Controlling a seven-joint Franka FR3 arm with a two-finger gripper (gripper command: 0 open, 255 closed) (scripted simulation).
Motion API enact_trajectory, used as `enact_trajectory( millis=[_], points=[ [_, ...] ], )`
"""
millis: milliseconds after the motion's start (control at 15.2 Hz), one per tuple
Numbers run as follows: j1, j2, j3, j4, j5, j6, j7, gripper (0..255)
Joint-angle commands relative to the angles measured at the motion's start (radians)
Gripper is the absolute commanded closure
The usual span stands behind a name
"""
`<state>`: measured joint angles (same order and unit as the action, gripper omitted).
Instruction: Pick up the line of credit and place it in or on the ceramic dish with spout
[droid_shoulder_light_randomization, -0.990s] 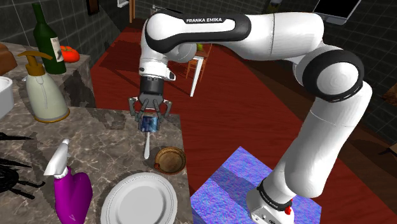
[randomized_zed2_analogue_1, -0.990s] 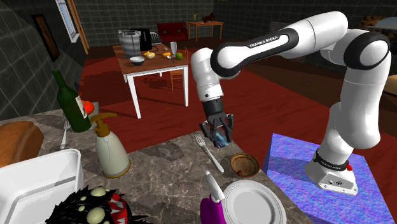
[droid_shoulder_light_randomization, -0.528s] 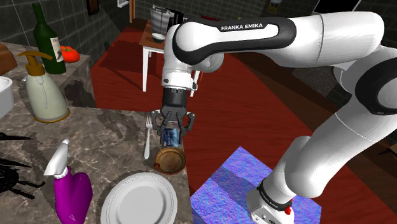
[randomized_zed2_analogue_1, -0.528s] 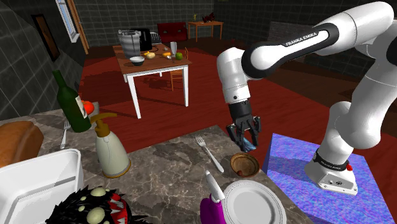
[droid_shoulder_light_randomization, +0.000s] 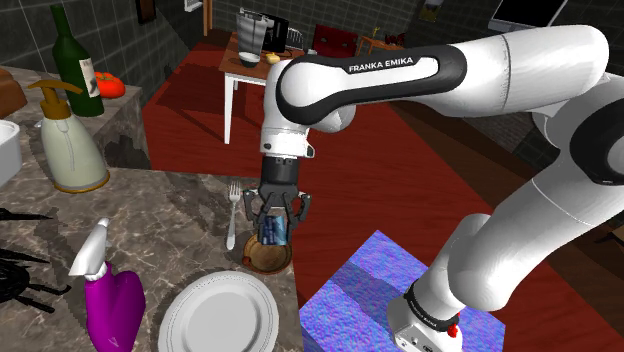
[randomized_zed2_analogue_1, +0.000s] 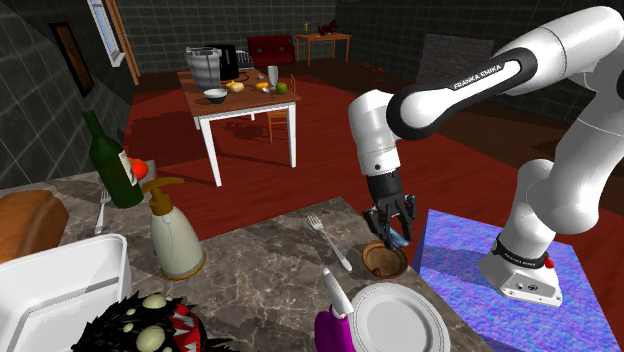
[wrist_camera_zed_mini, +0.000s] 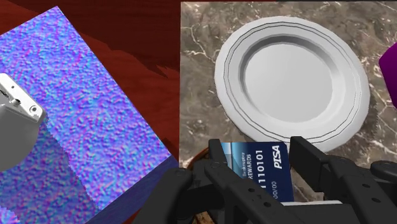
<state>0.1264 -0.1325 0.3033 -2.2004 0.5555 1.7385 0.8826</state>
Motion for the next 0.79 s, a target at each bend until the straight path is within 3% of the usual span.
enact_trajectory(
  millis=[0, 726],
  points=[
    [0.002, 0.01, 0.003, -0.016, 0.002, 0.024, -0.008, 255],
    [0.007, 0.066, 0.013, -0.075, 0.008, 0.132, -0.05, 255]
  ],
)
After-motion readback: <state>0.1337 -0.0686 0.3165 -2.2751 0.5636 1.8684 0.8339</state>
